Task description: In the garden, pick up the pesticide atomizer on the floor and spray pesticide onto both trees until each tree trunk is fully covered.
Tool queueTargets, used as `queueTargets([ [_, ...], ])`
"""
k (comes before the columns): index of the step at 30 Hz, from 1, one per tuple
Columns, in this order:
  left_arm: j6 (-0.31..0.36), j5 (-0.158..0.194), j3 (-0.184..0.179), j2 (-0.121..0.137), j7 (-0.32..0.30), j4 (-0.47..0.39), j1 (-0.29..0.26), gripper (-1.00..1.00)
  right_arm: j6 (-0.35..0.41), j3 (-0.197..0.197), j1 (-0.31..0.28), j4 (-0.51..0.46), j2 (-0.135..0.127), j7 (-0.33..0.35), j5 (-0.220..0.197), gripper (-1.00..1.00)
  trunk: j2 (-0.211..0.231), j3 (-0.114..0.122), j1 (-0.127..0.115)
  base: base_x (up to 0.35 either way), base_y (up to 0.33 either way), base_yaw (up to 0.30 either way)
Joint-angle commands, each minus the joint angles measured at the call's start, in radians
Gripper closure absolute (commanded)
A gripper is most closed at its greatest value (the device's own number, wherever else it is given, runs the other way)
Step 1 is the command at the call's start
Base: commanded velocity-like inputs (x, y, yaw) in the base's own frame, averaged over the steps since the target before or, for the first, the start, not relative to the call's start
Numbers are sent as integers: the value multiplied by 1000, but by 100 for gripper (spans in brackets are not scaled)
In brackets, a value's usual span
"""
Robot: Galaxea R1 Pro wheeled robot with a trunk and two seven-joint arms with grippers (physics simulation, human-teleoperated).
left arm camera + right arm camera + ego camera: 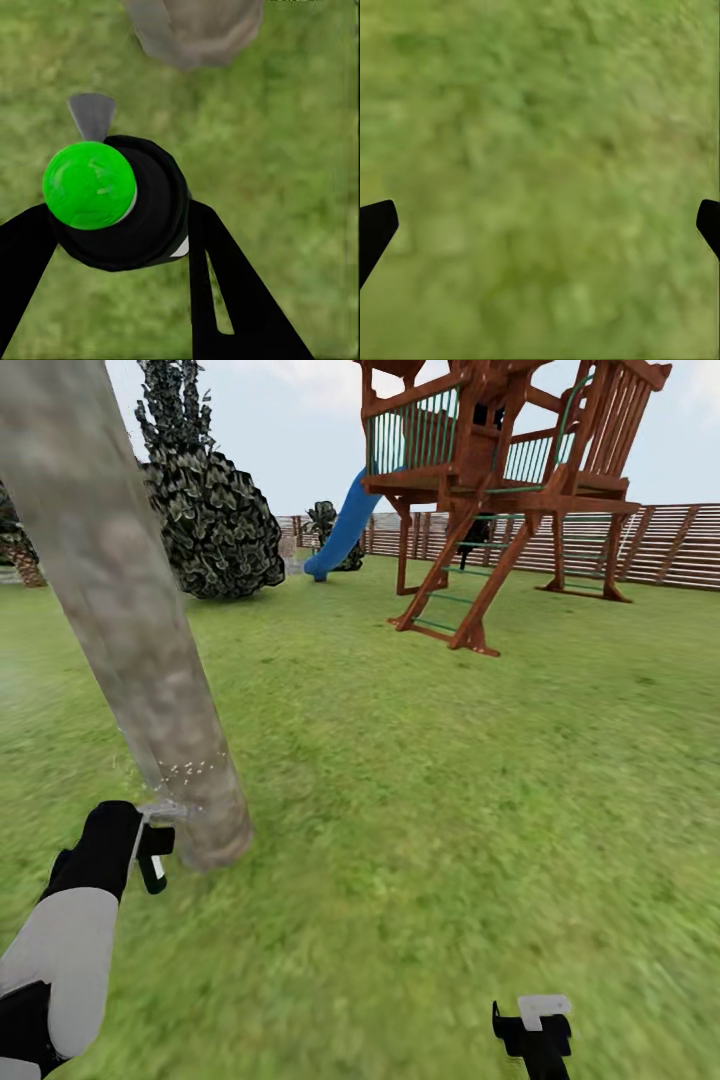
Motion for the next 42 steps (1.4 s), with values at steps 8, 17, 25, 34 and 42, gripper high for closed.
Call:
queueTargets([
  [8,2,-20,12,-39,-12,-2,3,100,-2,7,0,0,-1,-1,-10,-100,0,-1,0,209,-218,3],
  [17,1,-15,10,-28,-8,-5,12,100,-2,8,0,0,0,-2,-10,-100,0,-1,0,77,-259,165],
  [25,1,-16,4,-50,-10,-16,9,100,-2,7,0,0,0,-2,-10,-100,0,-1,0,215,-208,277],
  [34,1,-17,4,-53,-4,-17,10,100,-2,8,0,0,0,-2,-10,-100,0,-1,0,166,-220,276],
  [42,2,-17,4,-54,-3,-18,10,100,-2,7,0,0,-1,-3,-10,-100,0,-1,0,67,-272,130],
])
